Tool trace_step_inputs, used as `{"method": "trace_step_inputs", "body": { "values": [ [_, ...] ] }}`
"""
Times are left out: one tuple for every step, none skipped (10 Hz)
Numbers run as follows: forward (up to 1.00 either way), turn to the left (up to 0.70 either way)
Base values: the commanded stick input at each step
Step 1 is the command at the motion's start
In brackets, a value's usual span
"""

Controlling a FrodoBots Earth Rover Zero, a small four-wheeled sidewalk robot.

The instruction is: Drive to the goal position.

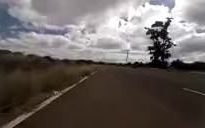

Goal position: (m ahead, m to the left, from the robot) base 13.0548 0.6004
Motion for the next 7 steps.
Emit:
{"method": "trace_step_inputs", "body": {
  "values": [
    [0.85, 0.00],
    [0.85, 0.00],
    [0.85, 0.00],
    [0.85, 0.00],
    [0.85, 0.00],
    [0.85, 0.00],
    [0.85, 0.00]
  ]
}}
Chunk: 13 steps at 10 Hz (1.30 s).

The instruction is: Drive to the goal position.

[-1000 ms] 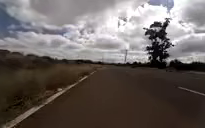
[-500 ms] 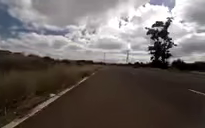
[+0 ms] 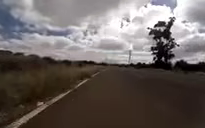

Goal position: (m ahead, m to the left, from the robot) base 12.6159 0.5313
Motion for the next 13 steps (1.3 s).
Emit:
{"method": "trace_step_inputs", "body": {
  "values": [
    [0.85, 0.00],
    [0.85, 0.00],
    [0.85, 0.00],
    [0.85, 0.00],
    [0.85, 0.00],
    [0.85, -0.14],
    [0.85, -0.33],
    [0.85, -0.33],
    [0.85, -0.33],
    [0.85, -0.33],
    [0.85, -0.33],
    [0.85, -0.31],
    [0.85, -0.29]
  ]
}}
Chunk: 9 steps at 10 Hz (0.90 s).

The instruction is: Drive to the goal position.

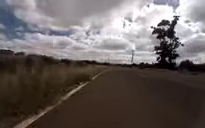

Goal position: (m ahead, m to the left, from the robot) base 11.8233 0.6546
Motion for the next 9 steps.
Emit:
{"method": "trace_step_inputs", "body": {
  "values": [
    [0.85, -0.29],
    [0.85, -0.29],
    [0.85, -0.16],
    [0.85, 0.00],
    [0.85, 0.00],
    [0.85, 0.00],
    [0.85, 0.00],
    [0.85, 0.00],
    [0.85, 0.00]
  ]
}}
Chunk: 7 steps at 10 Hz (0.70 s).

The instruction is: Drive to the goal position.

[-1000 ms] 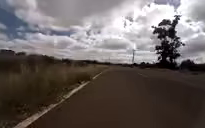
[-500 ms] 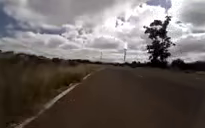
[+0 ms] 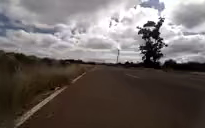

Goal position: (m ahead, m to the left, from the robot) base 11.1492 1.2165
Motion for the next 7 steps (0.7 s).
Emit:
{"method": "trace_step_inputs", "body": {
  "values": [
    [0.85, 0.00],
    [0.85, 0.00],
    [0.85, 0.00],
    [0.85, 0.00],
    [0.85, 0.00],
    [0.85, 0.00],
    [0.85, 0.00]
  ]
}}
